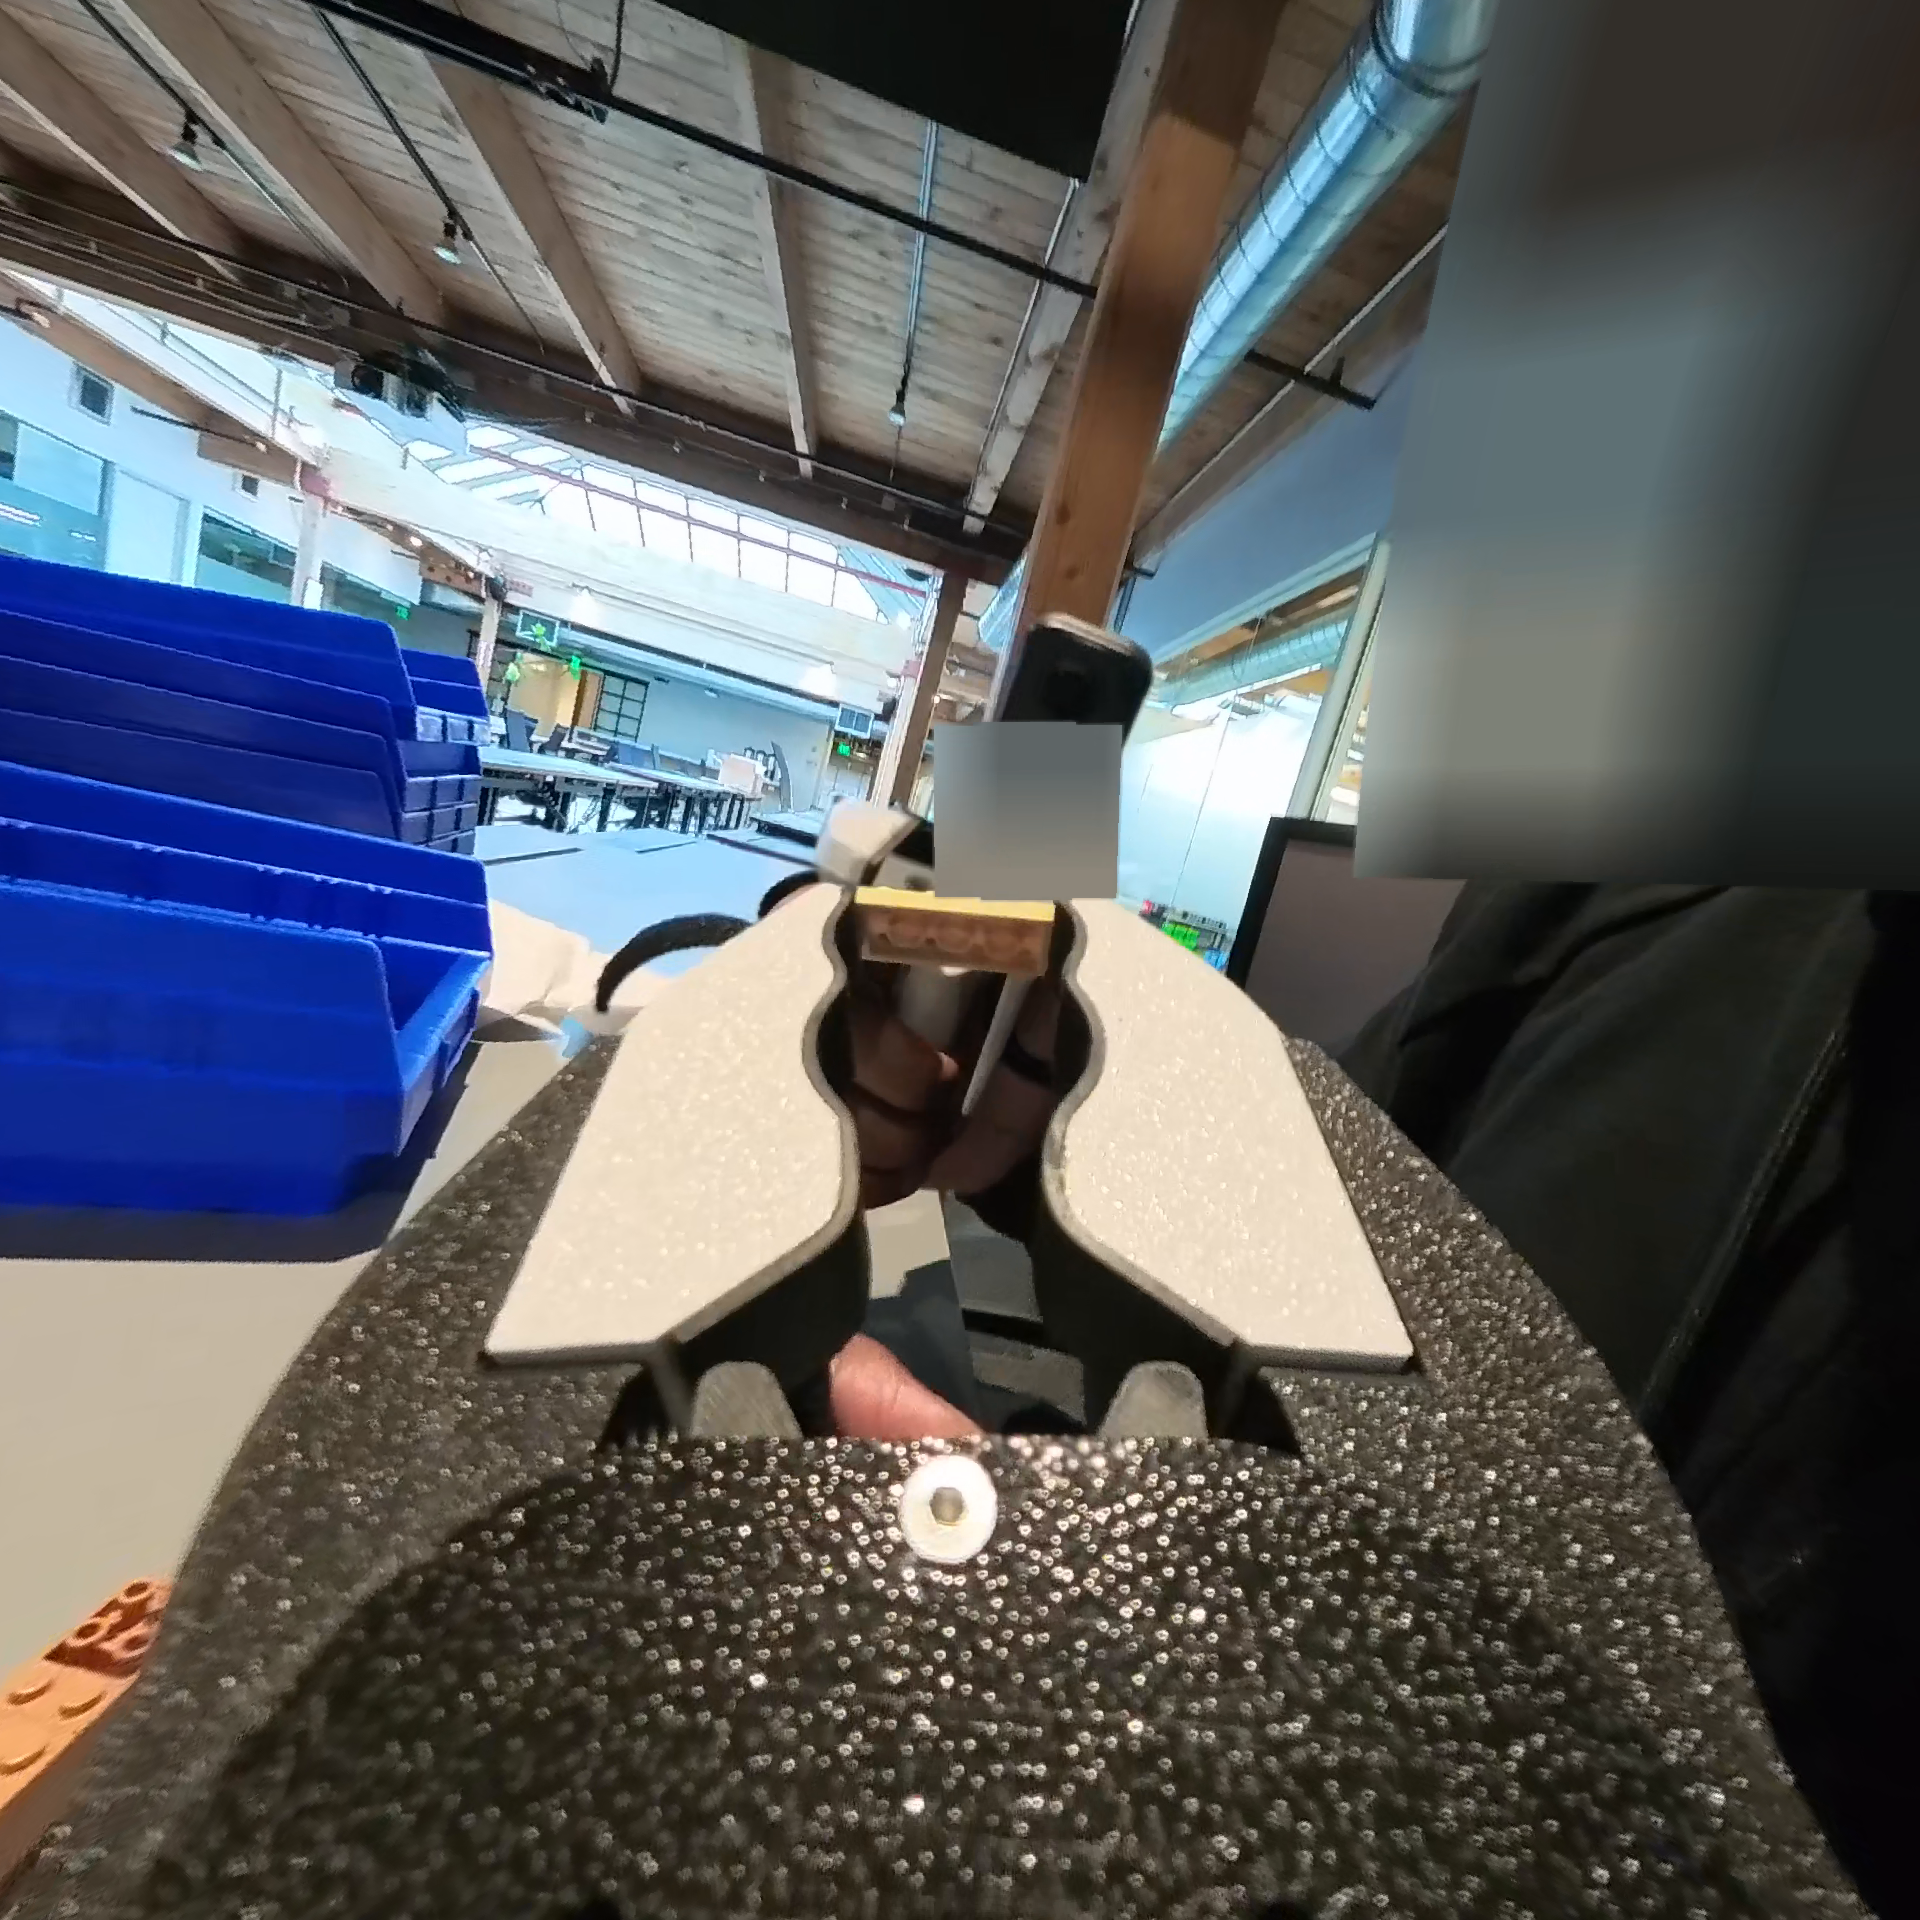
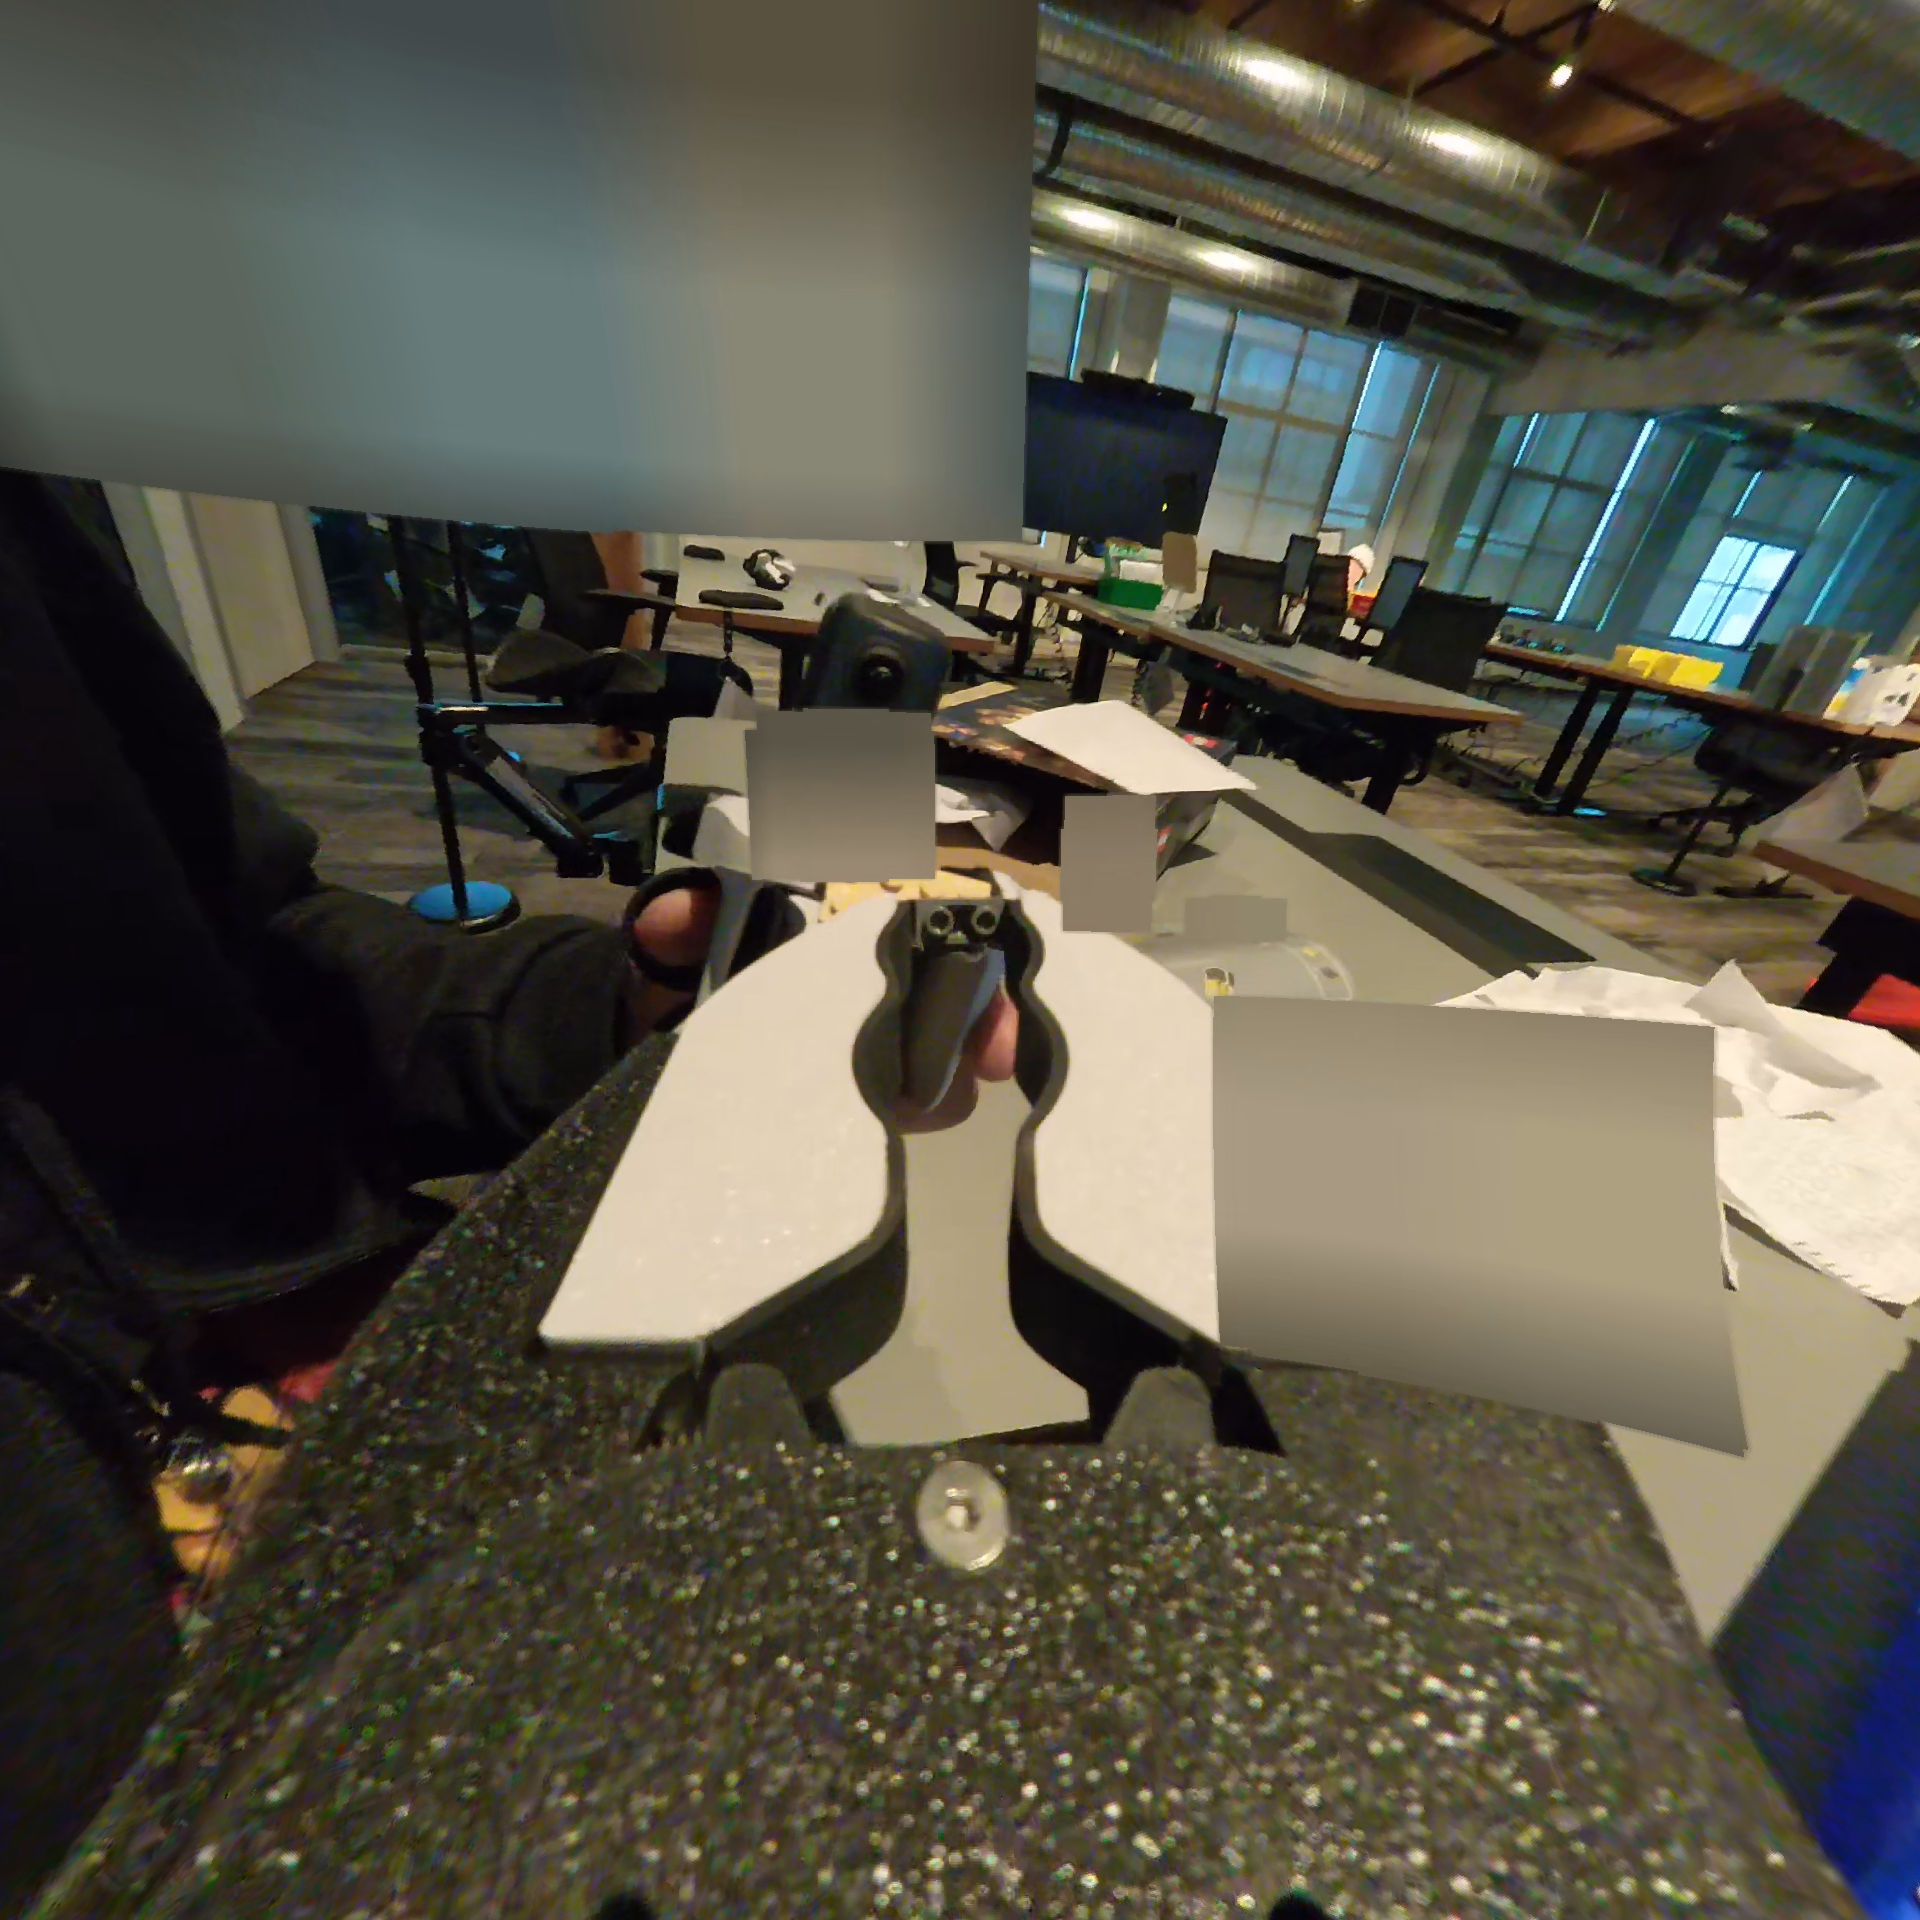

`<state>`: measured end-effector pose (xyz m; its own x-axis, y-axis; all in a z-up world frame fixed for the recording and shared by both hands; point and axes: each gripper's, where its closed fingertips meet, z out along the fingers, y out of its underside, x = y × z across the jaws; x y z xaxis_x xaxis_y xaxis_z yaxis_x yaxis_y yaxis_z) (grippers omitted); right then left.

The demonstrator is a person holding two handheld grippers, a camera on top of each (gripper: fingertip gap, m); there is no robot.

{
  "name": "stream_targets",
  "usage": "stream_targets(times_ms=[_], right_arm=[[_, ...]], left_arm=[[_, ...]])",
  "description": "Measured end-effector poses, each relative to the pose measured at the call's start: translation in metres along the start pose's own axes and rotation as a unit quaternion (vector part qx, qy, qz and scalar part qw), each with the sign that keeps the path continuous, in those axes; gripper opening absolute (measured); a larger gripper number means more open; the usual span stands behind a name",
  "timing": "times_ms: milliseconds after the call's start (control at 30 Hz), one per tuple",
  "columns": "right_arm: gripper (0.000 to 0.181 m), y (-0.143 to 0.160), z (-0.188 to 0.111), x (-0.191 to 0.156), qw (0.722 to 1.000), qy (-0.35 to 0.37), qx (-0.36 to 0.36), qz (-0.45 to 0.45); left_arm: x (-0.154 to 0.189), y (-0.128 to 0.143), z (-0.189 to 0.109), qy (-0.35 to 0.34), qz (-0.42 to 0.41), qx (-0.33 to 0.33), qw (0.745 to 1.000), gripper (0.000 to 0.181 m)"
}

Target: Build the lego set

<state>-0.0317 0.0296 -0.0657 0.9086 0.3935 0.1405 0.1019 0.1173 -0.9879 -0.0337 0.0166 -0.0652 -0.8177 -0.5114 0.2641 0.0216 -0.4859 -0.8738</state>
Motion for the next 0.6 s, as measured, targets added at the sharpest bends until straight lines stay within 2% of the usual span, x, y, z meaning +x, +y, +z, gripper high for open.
stream_targets(times_ms=[133, 233, 367, 467, 600], right_arm=[[0.015, -0.001, -0.002, 0.002, 1.0, 0.018, 0.001, -0.024], [0.016, 0.01, 0.0, 0.003, 0.998, 0.026, -0.036, -0.043], [0.016, 0.034, 0.004, 0.007, 0.995, 0.026, -0.1, -0.013], [0.016, 0.075, 0.005, 0.014, 0.977, 0.036, -0.21, 0.029], [0.016, 0.143, -0.011, 0.023, 0.917, 0.058, -0.393, 0.03]], left_arm=[[-0.005, -0.004, -0.002, -0.004, -0.02, 0.02, 1.0, 0.034], [-0.007, -0.006, -0.005, -0.006, -0.026, 0.025, 0.999, 0.035], [-0.011, 0.0, -0.008, -0.016, 0.001, -0.004, 1.0, 0.035], [-0.018, 0.007, -0.014, -0.042, 0.051, -0.051, 0.997, 0.034], [-0.035, 0.023, -0.028, -0.093, 0.126, -0.144, 0.977, 0.035]])
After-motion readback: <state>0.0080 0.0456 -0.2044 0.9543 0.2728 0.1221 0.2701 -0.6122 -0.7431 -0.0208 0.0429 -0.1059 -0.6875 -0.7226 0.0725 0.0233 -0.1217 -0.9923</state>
